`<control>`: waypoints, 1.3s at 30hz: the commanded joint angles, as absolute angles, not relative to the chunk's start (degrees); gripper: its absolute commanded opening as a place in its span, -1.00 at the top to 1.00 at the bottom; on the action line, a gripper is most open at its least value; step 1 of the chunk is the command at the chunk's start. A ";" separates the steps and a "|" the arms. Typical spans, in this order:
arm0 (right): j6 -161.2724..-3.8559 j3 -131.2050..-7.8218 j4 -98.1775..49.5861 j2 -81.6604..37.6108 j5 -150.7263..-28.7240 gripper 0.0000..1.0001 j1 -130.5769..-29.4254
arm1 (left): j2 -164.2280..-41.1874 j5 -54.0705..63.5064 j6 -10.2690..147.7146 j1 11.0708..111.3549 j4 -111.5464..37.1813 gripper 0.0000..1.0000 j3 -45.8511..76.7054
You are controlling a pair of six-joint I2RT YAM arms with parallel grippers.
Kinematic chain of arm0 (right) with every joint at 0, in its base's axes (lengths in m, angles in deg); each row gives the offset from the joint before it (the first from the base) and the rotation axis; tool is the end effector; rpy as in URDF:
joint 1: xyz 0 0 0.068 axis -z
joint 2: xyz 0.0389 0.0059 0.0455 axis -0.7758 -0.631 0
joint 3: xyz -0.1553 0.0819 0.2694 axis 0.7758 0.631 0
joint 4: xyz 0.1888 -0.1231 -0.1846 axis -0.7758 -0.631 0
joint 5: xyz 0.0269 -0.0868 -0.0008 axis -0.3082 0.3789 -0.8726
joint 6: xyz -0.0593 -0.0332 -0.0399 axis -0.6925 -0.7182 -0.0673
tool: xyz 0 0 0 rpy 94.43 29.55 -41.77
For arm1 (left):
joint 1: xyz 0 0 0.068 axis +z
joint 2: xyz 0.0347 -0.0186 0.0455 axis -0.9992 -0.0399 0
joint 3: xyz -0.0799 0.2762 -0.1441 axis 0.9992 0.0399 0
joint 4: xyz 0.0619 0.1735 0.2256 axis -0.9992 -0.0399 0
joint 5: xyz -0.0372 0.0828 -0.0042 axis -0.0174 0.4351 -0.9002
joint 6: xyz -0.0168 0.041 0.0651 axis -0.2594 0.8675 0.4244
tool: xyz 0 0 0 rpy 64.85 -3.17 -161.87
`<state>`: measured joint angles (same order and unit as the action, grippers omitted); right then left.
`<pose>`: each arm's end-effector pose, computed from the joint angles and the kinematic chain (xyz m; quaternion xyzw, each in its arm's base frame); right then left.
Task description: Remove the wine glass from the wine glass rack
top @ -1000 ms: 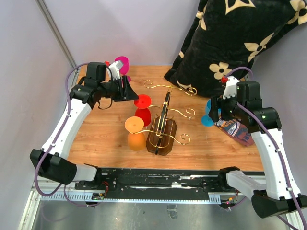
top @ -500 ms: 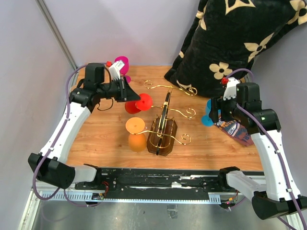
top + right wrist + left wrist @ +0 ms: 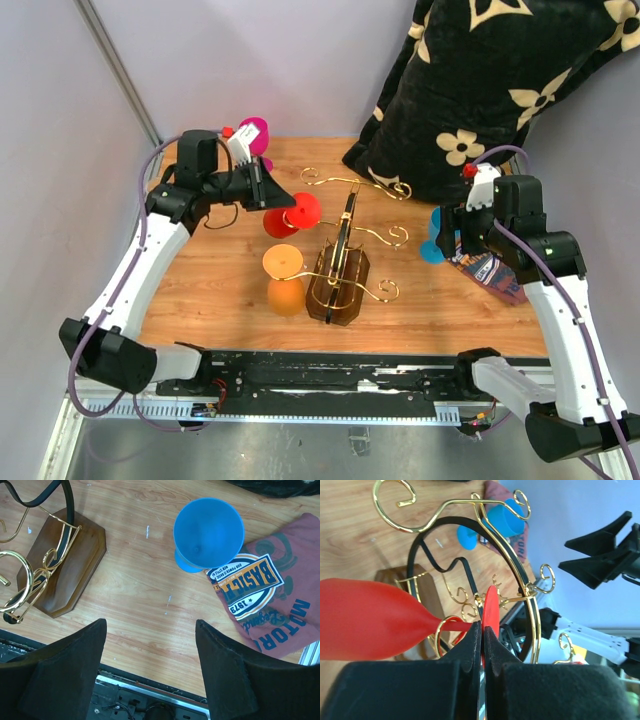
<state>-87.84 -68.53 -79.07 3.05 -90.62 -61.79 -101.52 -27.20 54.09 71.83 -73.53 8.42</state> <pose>0.1946 0.0477 0.4350 -0.1061 0.8857 0.1147 0.4372 0.2905 -0.1279 0.4381 0.1000 0.8227 -0.4471 0.3365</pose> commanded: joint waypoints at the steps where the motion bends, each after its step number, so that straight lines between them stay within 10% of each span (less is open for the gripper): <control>1: -87.17 -67.86 -78.45 4.07 -88.76 -0.46 -62.37 | -102.76 -36.50 47.81 71.72 -64.35 0.99 11.15; 22: -87.02 -67.09 -78.23 4.47 -88.61 -0.46 -62.32 | -97.62 -29.90 57.84 74.57 -81.54 0.99 6.28; 39: -86.61 -67.52 -79.07 5.63 -88.34 -0.46 -62.30 | -102.66 -43.99 32.44 72.14 -39.96 0.99 14.83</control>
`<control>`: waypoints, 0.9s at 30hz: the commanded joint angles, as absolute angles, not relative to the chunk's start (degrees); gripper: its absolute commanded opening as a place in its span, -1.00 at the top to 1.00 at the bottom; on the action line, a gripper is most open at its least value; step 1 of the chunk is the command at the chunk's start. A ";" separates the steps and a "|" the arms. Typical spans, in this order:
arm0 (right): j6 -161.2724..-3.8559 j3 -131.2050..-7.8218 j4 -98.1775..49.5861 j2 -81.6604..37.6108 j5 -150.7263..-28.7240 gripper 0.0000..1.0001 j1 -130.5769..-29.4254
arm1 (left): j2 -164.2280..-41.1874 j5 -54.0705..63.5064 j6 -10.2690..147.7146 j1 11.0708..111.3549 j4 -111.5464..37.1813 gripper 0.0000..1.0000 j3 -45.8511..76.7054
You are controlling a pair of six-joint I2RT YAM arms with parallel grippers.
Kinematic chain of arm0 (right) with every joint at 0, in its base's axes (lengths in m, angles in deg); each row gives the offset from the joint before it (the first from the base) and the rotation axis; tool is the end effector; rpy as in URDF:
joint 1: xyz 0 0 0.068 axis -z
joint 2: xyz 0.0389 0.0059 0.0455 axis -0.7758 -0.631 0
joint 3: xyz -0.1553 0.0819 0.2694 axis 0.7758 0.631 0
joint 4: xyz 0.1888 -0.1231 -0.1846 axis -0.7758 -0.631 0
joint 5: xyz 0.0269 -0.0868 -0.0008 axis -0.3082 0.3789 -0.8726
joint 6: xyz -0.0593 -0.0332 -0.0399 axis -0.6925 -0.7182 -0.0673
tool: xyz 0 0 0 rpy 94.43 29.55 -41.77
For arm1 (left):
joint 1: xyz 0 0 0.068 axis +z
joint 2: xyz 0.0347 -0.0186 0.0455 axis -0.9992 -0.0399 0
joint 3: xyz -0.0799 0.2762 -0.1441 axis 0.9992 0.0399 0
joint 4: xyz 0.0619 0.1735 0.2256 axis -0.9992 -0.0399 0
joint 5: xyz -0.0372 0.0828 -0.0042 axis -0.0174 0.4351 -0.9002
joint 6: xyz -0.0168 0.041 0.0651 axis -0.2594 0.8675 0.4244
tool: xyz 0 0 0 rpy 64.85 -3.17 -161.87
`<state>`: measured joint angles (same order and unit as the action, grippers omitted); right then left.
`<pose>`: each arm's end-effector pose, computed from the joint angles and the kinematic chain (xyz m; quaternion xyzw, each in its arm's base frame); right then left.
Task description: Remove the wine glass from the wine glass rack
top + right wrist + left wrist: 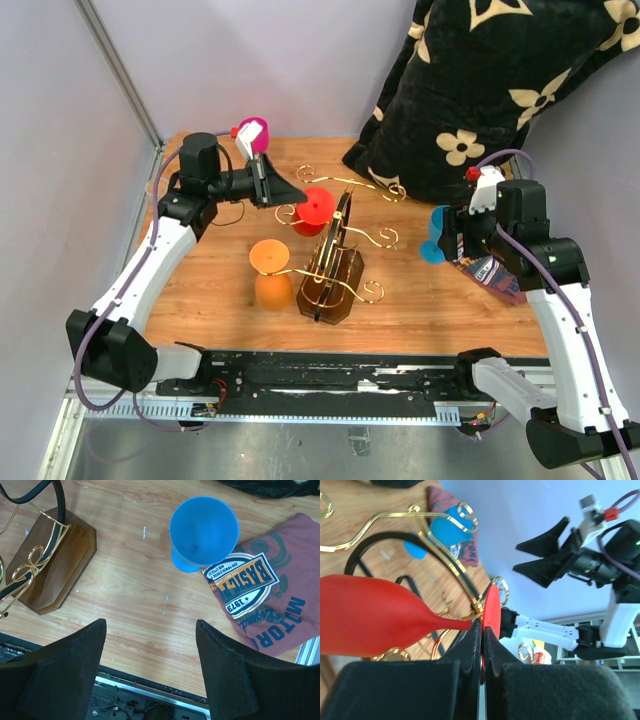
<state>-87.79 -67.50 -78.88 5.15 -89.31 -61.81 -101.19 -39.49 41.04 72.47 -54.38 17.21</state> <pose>0.1849 0.0444 0.4353 -0.1011 0.8818 0.1056 0.4484 0.2963 -0.1362 0.4216 0.1008 0.7661 -0.5588 0.3010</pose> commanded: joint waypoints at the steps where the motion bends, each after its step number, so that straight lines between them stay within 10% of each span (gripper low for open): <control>1: -86.57 -67.65 -79.12 5.70 -88.34 -0.46 -62.30 | -103.18 -43.60 32.08 72.22 -39.05 0.99 13.68; 18: -86.01 -66.68 -77.78 5.34 -90.26 -0.43 -62.33 | -104.34 6.19 64.98 77.28 -75.75 0.99 -10.61; 27: -86.57 -66.25 -76.00 5.07 -92.07 -0.44 -62.35 | -95.59 29.19 70.07 76.77 -83.16 0.99 0.90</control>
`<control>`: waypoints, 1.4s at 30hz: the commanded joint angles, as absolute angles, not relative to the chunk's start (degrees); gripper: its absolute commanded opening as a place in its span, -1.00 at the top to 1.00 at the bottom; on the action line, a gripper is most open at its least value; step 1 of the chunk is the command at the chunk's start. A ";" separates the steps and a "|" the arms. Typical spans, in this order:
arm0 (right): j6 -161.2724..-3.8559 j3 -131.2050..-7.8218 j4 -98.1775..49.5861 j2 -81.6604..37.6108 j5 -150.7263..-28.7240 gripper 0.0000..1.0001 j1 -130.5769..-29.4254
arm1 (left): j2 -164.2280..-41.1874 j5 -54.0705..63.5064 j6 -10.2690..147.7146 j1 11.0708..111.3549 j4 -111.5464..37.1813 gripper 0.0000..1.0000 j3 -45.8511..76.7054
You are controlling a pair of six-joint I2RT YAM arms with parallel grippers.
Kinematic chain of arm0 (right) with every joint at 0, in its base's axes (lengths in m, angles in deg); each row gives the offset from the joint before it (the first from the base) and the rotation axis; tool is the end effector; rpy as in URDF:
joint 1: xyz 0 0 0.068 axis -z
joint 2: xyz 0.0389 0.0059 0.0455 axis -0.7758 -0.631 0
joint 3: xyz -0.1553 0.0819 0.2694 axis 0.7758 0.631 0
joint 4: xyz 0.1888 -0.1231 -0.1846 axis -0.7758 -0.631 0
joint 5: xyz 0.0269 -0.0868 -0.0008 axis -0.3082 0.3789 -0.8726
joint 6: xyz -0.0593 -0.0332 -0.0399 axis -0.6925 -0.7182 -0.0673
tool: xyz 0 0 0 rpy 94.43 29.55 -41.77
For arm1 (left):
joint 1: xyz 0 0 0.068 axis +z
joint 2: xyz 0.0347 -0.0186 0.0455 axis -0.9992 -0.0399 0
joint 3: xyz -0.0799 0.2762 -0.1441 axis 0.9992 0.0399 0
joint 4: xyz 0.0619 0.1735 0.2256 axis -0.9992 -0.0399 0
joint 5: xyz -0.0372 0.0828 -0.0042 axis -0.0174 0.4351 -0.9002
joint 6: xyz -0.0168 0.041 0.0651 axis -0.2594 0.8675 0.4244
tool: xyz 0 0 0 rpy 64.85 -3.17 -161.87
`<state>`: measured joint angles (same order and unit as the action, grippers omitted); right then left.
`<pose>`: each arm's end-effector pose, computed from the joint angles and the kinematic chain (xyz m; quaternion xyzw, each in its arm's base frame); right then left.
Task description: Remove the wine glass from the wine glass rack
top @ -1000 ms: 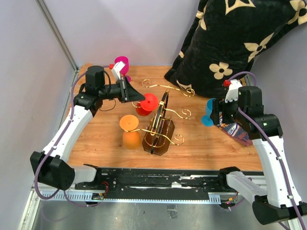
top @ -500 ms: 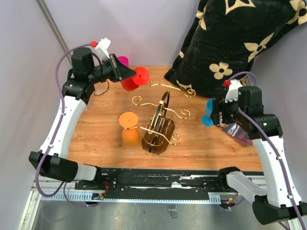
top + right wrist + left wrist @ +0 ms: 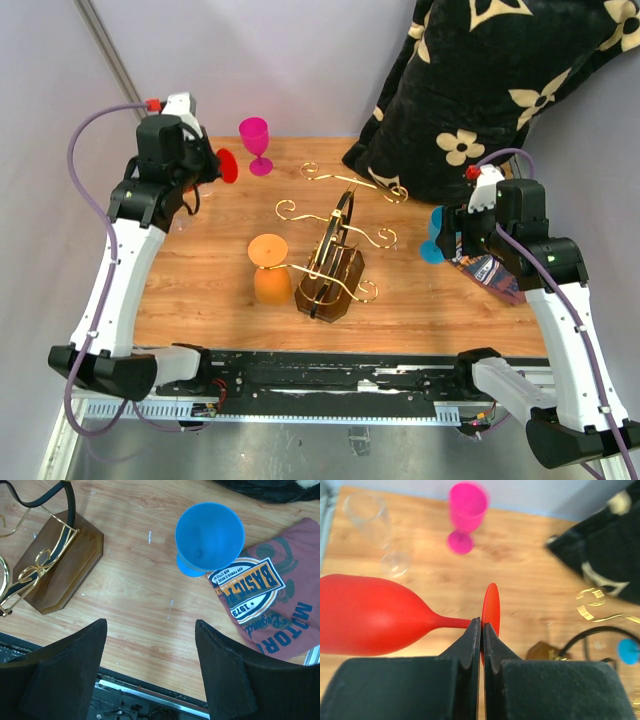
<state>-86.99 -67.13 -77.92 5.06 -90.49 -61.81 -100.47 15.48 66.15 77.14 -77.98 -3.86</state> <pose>0.1867 0.0461 0.4347 -0.0997 0.8795 0.1181 0.4501 0.3007 -0.0531 0.5087 -0.0381 0.8202 -0.1047 0.5612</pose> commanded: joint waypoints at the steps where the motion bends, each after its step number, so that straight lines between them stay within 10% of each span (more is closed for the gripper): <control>1: -86.49 -66.13 -75.67 4.95 -92.32 -0.44 -62.32 | -95.00 31.91 70.40 76.31 -84.63 0.99 1.93; 14: -86.54 -64.21 -72.75 4.78 -95.17 -0.43 -62.31 | -86.67 50.33 64.92 70.32 -92.71 0.99 15.98; 23: -87.58 -64.84 -72.76 5.99 -97.39 -0.44 -62.36 | -103.20 66.05 54.46 67.05 -101.00 0.99 19.45; 42: -90.17 -63.58 -73.36 8.50 -99.53 -0.46 -62.34 | -118.35 63.52 47.35 68.66 -104.25 0.99 17.83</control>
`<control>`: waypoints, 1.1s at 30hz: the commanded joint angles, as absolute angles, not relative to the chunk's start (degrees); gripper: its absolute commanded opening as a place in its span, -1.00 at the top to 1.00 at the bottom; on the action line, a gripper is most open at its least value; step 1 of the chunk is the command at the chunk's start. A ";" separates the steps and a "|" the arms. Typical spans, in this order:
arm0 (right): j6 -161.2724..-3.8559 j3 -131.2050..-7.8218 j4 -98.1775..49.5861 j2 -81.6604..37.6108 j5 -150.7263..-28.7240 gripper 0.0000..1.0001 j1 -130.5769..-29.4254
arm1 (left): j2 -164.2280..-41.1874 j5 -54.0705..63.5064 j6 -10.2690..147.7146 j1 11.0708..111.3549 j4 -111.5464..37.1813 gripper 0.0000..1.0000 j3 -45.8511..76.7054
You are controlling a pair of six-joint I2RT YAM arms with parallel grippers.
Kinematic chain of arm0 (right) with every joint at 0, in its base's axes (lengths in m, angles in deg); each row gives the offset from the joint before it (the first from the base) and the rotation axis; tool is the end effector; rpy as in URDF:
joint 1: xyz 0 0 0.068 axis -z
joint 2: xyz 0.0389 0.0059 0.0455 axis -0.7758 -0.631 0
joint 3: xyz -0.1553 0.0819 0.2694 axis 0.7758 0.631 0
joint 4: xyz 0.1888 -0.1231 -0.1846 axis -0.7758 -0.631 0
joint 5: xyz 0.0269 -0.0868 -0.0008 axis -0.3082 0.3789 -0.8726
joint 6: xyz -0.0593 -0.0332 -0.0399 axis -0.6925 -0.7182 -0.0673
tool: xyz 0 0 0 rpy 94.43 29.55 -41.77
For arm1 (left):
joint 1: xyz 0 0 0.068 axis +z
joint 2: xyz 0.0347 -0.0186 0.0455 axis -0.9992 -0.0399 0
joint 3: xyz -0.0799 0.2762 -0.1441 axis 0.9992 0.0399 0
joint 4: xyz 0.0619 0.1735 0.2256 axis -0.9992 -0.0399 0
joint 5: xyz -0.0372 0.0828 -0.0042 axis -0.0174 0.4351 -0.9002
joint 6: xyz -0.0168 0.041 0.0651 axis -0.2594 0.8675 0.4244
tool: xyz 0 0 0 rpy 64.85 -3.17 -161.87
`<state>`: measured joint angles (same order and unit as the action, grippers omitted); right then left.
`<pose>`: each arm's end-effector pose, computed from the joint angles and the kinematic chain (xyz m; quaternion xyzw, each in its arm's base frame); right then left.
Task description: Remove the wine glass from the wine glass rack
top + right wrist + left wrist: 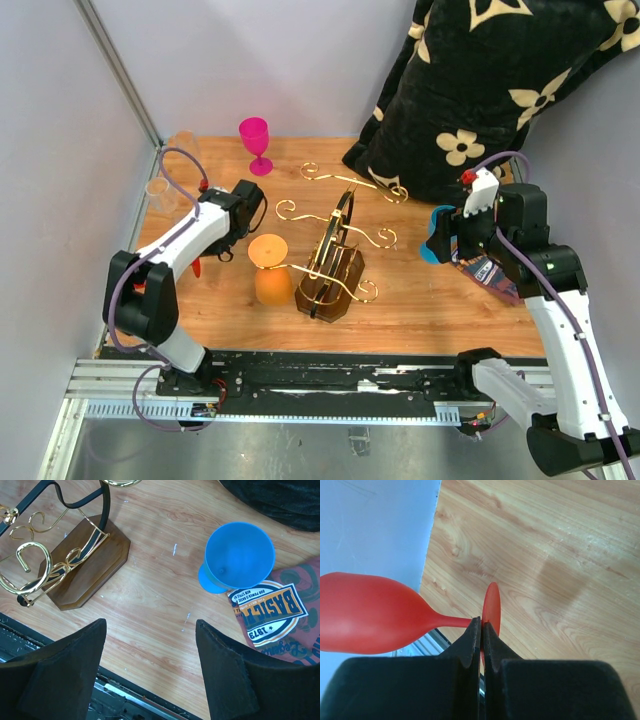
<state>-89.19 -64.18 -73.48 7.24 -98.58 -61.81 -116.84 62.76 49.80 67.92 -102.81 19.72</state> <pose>0.1807 0.0544 0.4329 -0.1508 0.8522 0.1715 0.4707 0.3059 -0.0552 0.2642 -0.1022 0.9007 0.3644 0.2132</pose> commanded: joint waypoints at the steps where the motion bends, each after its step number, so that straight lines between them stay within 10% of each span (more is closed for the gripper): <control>1: -90.21 -63.51 -73.40 8.54 -99.68 -0.46 -62.36 | -119.28 63.79 47.00 68.96 -104.77 0.99 17.56; 33: -92.25 -63.64 -73.47 8.09 -99.44 -0.47 -62.38 | -141.50 57.83 50.53 73.65 -90.48 0.99 13.39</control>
